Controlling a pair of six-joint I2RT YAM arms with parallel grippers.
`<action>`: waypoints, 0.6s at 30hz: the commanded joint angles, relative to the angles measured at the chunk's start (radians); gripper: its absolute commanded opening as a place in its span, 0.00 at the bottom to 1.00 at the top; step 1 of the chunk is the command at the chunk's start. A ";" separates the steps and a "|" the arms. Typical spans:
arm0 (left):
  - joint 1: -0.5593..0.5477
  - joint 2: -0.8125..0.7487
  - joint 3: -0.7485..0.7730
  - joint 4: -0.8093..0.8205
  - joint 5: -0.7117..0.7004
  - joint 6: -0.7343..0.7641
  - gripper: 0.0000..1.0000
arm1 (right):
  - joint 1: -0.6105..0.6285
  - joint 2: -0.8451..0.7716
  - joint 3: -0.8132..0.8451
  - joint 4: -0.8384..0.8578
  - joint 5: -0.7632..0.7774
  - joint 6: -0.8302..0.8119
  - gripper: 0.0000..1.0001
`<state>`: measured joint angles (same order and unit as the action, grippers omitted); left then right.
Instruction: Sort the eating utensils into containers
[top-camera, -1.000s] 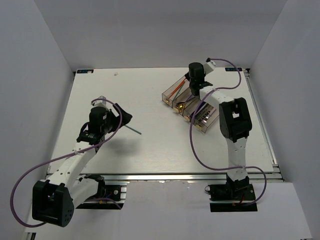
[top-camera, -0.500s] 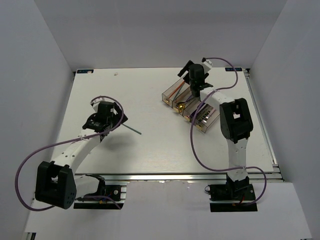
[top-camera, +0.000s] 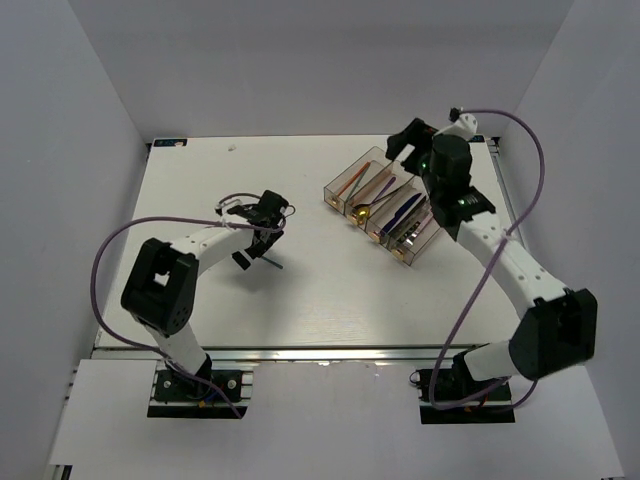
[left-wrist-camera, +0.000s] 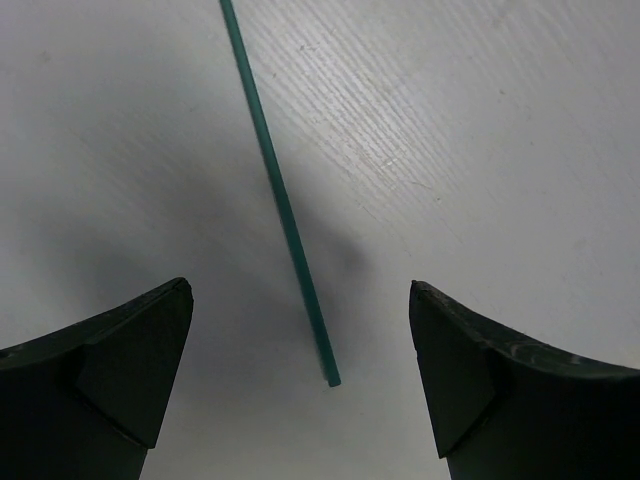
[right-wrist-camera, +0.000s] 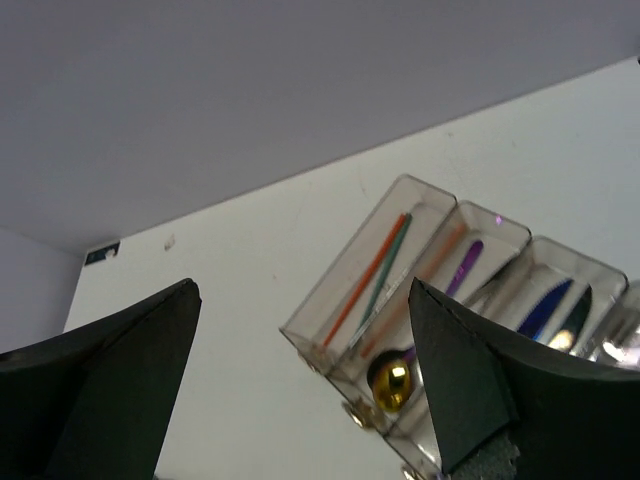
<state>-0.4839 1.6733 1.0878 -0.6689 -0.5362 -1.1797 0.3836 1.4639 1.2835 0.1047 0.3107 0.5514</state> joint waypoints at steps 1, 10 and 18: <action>-0.012 0.045 0.086 -0.184 -0.059 -0.242 0.98 | 0.000 -0.075 -0.166 0.007 -0.030 -0.013 0.89; -0.025 0.132 0.097 -0.176 0.041 -0.377 0.78 | 0.001 -0.149 -0.283 -0.011 -0.114 0.024 0.89; -0.019 0.232 -0.002 -0.009 0.137 -0.317 0.64 | 0.001 -0.201 -0.329 0.004 -0.142 0.024 0.89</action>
<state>-0.5041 1.8194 1.1313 -0.7643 -0.4900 -1.4830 0.3843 1.3125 0.9615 0.0746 0.1833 0.5735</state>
